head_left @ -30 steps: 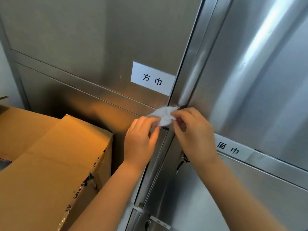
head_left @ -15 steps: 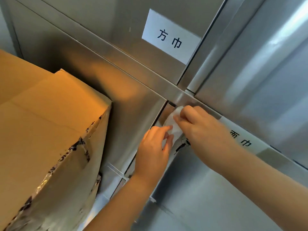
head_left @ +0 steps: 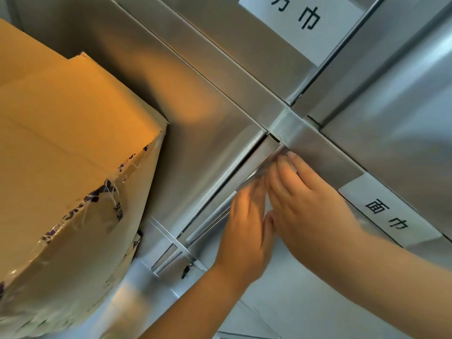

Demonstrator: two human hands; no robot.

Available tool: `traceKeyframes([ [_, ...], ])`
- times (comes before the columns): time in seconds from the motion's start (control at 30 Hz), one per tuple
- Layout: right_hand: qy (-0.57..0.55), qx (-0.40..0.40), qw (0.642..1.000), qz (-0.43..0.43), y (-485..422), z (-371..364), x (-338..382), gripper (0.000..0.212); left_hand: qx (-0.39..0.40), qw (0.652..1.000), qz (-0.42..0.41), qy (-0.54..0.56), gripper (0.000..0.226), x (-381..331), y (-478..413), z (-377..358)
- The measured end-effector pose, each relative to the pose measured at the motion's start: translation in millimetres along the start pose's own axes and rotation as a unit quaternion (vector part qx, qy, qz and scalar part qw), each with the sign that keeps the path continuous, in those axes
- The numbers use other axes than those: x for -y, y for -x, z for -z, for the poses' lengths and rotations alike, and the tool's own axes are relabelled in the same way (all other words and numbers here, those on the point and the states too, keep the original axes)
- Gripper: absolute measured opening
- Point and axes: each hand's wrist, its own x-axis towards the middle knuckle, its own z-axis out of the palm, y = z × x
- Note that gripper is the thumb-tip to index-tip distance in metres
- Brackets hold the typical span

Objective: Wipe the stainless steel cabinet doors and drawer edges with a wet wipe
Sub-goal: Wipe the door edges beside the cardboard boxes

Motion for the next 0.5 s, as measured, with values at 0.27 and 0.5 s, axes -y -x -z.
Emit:
traceKeyframes([
  [0.27, 0.010, 0.045, 0.995, 0.086, -28.5, 0.5, 41.5, 0.077, 0.035, 0.990, 0.022, -0.135, 0.054, 44.6, 29.3, -2.9],
  [0.5, -0.034, 0.101, 0.983, 0.148, -72.1, -16.2, 95.7, 0.069, 0.177, 0.910, 0.079, -0.366, 0.065, 110.8, 67.2, -0.5],
])
